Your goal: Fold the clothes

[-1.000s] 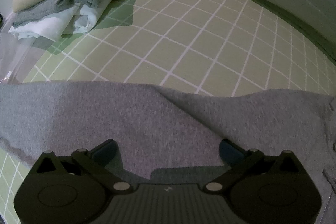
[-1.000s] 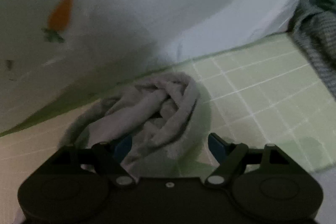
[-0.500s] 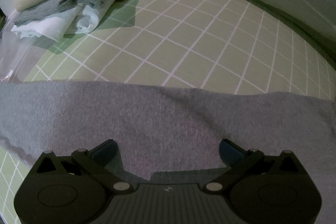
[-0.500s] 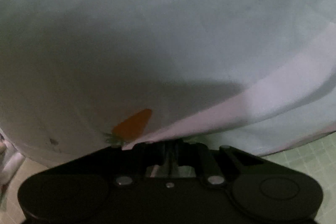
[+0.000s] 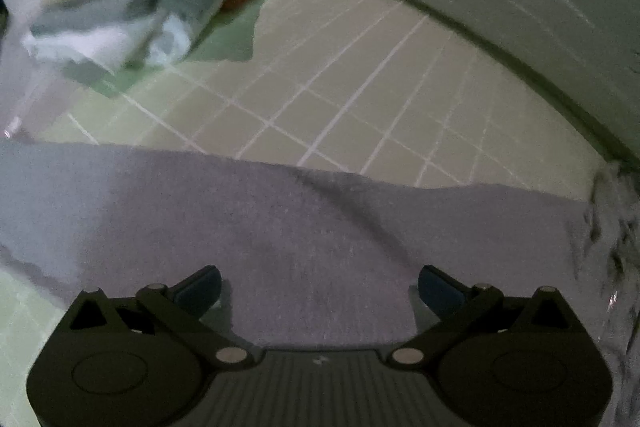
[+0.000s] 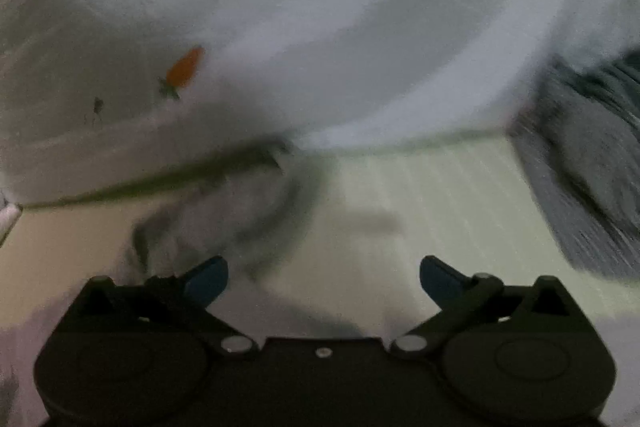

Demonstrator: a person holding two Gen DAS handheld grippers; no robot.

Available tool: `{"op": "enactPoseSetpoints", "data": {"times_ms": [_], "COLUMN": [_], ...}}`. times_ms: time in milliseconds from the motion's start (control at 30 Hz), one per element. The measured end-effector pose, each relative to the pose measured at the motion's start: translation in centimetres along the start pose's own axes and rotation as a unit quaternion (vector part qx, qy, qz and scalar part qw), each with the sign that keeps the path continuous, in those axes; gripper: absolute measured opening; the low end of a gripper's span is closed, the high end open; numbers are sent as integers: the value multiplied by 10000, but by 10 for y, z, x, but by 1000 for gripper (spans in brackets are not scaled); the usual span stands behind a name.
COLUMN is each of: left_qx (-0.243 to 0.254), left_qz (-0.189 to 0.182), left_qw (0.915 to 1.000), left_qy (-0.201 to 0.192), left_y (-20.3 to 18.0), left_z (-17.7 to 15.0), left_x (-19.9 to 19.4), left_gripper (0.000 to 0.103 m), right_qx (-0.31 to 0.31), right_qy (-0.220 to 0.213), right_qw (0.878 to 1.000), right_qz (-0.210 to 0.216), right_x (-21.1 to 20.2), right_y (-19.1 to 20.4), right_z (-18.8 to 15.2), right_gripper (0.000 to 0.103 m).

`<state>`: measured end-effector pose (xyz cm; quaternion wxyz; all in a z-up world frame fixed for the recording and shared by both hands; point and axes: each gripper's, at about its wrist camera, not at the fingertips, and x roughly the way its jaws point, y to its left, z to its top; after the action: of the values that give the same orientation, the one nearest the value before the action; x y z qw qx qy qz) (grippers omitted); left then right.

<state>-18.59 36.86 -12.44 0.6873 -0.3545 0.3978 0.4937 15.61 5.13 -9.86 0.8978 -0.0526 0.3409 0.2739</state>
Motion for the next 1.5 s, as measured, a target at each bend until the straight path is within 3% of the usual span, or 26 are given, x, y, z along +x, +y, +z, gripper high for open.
{"op": "enactPoseSetpoints", "data": {"times_ms": [167, 367, 467, 600, 800, 1000, 1067, 1133, 1167, 1200, 1233, 1267, 1500], "left_qx": [755, 1039, 1109, 731, 333, 374, 347, 277, 253, 229, 215, 209, 172], "left_qz": [-19, -202, -186, -78, 11, 144, 177, 195, 193, 191, 182, 168, 136], "left_qw": [9969, 9944, 9936, 9971, 9990, 9988, 9987, 9988, 9988, 9989, 9989, 9989, 9988], "left_qy": [-237, -44, -36, -175, -286, -288, -326, -351, -360, -368, -377, -386, -442], "left_y": [-20, -56, -82, -110, -148, -179, -184, -186, -187, -188, -189, -190, -188], "left_z": [-40, -112, -153, -201, -258, -285, -288, -290, -291, -292, -293, -293, -292], "left_x": [-37, -59, -70, -94, -123, -142, -147, -149, -150, -152, -152, -153, -157], "left_gripper": [103, 103, 103, 103, 103, 103, 103, 103, 103, 103, 103, 103, 103], "right_qx": [503, 1271, 1283, 1162, 314, 599, 766, 708, 634, 541, 520, 552, 718], "right_qy": [189, 339, 404, 752, 605, 918, 958, 846, 801, 761, 742, 738, 828], "right_qw": [9967, 9879, 9868, 9849, 9893, 9852, 9853, 9864, 9875, 9892, 9901, 9905, 9836], "right_qz": [-604, -816, -897, -1043, -1293, -1316, -1189, -1222, -1197, -1126, -1069, -1023, -1431], "right_x": [-55, -95, -100, -83, -65, -39, -37, -41, -45, -49, -53, -58, -84], "right_y": [-62, -132, -173, -235, -319, -392, -404, -407, -407, -407, -408, -409, -433], "right_z": [-54, -100, -111, -109, -89, -72, -72, -75, -77, -79, -81, -83, -98], "right_gripper": [103, 103, 103, 103, 103, 102, 95, 64, 56, 40, 18, 10, 8]}}
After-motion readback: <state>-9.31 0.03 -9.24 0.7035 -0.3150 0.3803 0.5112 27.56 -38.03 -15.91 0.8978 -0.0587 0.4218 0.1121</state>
